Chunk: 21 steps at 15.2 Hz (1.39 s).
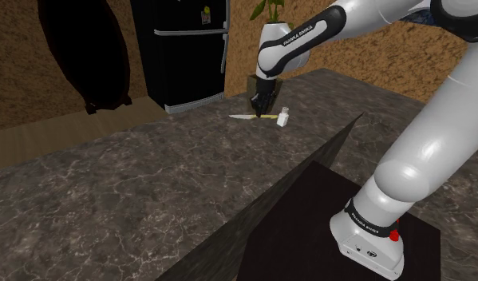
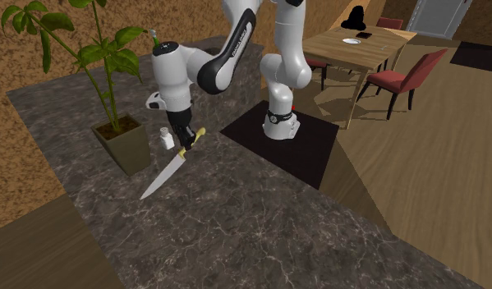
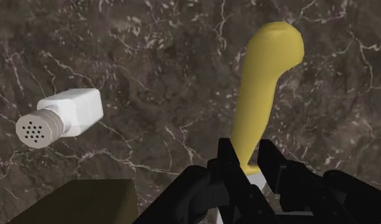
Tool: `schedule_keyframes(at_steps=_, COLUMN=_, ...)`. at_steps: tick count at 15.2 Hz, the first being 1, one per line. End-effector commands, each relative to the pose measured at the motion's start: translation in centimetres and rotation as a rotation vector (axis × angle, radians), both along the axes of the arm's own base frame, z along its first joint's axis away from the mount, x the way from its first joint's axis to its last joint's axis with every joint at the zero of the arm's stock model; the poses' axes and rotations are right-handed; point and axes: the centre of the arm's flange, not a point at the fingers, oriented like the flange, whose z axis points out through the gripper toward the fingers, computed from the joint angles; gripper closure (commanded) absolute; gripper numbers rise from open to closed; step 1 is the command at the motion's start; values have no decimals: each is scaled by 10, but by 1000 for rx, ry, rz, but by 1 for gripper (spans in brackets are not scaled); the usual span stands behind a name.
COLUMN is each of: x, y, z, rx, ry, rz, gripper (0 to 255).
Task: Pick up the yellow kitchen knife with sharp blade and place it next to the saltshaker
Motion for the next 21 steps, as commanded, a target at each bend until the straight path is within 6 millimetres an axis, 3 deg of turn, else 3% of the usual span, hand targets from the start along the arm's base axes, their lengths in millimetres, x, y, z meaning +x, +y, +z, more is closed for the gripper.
schedule_keyframes(at_steps=1, x=1, y=-1, z=-11, rx=0, ry=-1, rz=0, gripper=255)
schedule_keyframes(at_steps=16, x=1, y=-1, z=-90, rx=0, ry=-1, rz=0, gripper=255)
schedule_keyframes(at_steps=21, x=1, y=-1, z=-90, rx=0, ry=-1, rz=0, gripper=255)
